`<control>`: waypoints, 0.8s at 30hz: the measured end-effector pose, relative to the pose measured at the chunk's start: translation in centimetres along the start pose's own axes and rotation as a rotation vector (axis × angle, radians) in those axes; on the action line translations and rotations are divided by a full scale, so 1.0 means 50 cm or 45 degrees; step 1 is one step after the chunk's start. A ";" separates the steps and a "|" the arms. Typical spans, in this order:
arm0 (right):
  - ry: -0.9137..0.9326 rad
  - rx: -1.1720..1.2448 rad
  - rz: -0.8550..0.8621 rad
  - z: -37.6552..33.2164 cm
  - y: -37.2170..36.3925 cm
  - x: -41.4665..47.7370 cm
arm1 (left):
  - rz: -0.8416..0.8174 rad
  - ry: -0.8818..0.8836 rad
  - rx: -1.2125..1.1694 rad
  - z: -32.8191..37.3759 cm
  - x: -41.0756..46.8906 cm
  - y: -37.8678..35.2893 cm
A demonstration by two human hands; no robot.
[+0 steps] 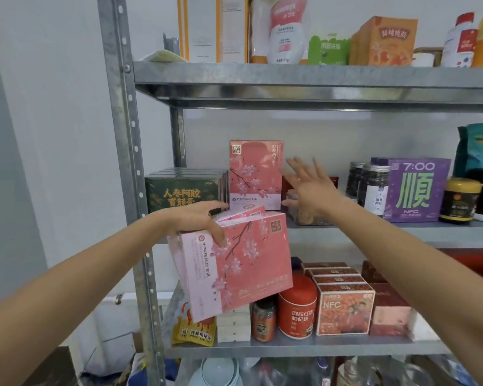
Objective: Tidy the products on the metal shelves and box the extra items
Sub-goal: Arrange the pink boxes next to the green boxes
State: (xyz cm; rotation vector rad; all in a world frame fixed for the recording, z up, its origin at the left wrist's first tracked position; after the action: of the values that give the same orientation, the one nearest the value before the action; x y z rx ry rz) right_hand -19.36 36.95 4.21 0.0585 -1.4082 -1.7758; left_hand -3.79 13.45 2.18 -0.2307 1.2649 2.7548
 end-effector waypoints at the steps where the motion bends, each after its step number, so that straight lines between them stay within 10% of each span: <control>1: 0.023 -0.080 -0.057 -0.004 0.002 0.017 | -0.030 0.003 0.007 0.001 0.003 0.004; 24: -0.176 0.025 0.072 -0.031 0.054 0.261 | -0.114 -0.052 0.196 -0.043 0.029 0.041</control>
State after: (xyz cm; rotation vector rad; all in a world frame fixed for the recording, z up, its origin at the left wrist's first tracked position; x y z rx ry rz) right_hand -25.36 27.52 11.65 -0.0948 -1.5103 -1.7475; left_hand -5.34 10.51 2.06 -0.2106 1.4119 2.5597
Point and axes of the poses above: each hand's wrist, its own x-axis towards the middle knuckle, its own y-axis out of the back of the hand, z = x × y, the point moved 2 cm from there along x, towards the middle knuckle, and after that the axes turned 3 degrees about -z, right-handed, at the moved point
